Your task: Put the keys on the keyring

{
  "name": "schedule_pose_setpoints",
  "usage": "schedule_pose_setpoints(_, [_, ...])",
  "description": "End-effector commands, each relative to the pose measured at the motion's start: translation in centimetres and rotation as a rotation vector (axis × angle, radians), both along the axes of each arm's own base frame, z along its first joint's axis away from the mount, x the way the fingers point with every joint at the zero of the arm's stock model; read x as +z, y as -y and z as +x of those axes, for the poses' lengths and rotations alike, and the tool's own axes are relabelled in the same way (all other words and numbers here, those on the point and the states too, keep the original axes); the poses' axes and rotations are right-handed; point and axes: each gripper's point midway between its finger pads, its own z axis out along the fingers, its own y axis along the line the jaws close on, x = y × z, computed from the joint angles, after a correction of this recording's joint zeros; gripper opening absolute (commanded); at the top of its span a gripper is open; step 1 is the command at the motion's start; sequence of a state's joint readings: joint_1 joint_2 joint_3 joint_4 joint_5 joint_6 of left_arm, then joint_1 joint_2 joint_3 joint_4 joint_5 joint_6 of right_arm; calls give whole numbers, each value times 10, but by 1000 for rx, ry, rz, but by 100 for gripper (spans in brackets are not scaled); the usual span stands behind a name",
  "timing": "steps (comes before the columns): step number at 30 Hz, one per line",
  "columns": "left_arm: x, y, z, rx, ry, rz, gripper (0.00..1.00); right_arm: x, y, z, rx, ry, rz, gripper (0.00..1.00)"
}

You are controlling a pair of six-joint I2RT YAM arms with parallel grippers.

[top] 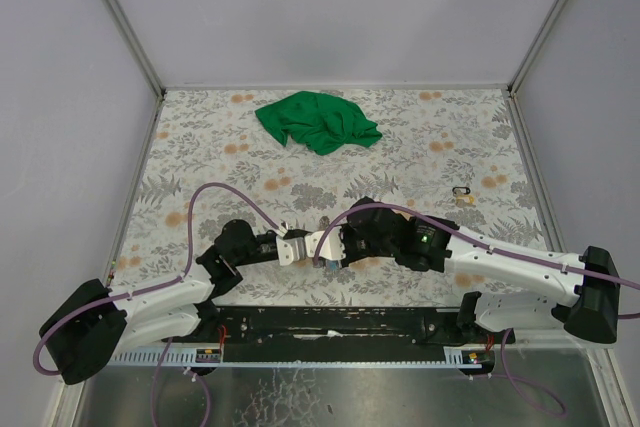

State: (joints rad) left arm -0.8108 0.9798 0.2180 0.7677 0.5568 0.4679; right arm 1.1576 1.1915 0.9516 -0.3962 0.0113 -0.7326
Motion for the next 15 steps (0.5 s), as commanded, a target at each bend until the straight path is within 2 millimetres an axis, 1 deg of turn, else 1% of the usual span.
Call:
schedule_pose_setpoints(1, [22, -1, 8, 40, 44, -65, 0, 35, -15, -2, 12, 39, 120, 6])
schedule_pose_setpoints(7, [24, -4, 10, 60, 52, -82, 0, 40, -3, -6, -10, 30, 149, 17])
schedule_pose_setpoints(12, [26, -4, 8, 55, 56, -91, 0, 33, 8, -6, -34, 44, 152, 22])
schedule_pose_setpoints(15, [26, -5, 6, 47, 62, -99, 0, 31, 6, -6, -33, 53, 176, 25])
